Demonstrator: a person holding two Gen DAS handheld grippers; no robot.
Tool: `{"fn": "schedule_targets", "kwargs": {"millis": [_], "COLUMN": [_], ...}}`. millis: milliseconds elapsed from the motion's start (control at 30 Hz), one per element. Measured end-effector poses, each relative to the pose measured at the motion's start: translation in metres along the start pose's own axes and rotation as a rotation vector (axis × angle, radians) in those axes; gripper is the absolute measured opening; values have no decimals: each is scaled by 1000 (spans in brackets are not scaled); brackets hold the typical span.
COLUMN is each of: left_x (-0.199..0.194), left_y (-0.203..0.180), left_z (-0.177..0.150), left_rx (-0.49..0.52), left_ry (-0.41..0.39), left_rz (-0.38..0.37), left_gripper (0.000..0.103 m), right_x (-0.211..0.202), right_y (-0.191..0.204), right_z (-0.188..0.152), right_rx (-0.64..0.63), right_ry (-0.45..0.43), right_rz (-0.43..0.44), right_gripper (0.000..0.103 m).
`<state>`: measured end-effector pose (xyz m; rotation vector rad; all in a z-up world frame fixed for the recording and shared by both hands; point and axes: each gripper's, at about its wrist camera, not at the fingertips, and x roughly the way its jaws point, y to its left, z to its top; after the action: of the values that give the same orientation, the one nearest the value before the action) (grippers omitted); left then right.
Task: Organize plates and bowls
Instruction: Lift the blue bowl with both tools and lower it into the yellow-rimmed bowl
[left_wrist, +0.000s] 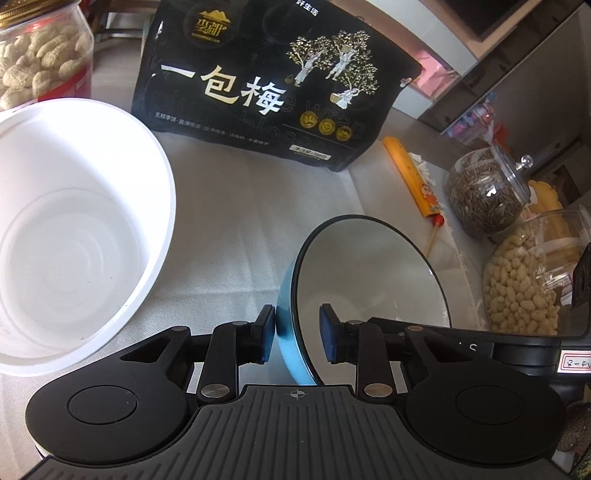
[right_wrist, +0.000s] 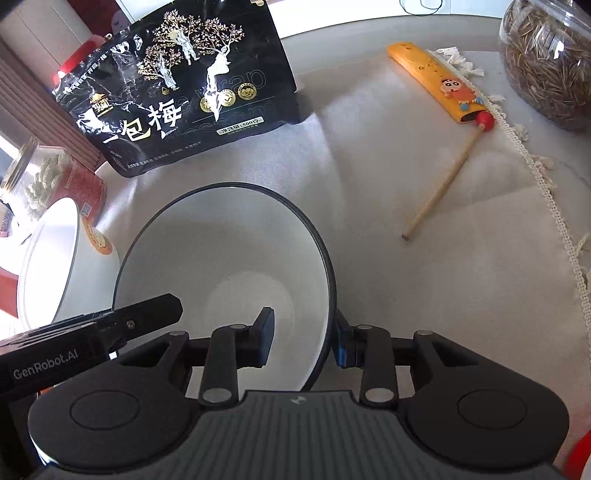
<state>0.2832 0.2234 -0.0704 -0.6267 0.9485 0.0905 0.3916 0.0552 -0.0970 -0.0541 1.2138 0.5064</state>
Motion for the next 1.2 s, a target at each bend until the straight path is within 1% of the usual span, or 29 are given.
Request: {"fn": "schedule_targets", "kwargs": {"millis": [100,233,367,500,667,700,833,1033,1100,1167,1200], "left_x": [1,3,-6,-3,19,22,23,24,23,17,12], "left_y": [1,-1,-10,-6,-1,0,5,9,7,0,-4], "left_z": [1,0,-4,-5,-7,-8,-6,-2,-2,-2,-2], "left_rx": [0,2,59,57,26,15,-21,-40,-36,-1,19], "left_ry": [-12,3,55,67,144,150,130,119,112,85,62], "left_rz": [-16,-7,50,36,23,20,5,-8,7,45,51], "left_gripper": [28,27,28,28,27,28,28,28,28,29,29], "right_x": [8,12,8,5,5,5,6,6,5,2,-1], "right_y": [0,0,1,6,4,4,5,9,9,10,12], "right_z": [4,2,-8,-20,-21,-20,-20,-21,-20,-19,-19], "right_rx": [15,22,13,-37,-31,-31,-36,-44,-37,-35,-39], "right_ry": [5,17,57,66,58,56,48,32,31,26,18], "right_rz": [-3,-8,24,17,21,23,34,13,8,15,15], "right_gripper": [34,34,34,34,34,35,40,40,37,34,34]}}
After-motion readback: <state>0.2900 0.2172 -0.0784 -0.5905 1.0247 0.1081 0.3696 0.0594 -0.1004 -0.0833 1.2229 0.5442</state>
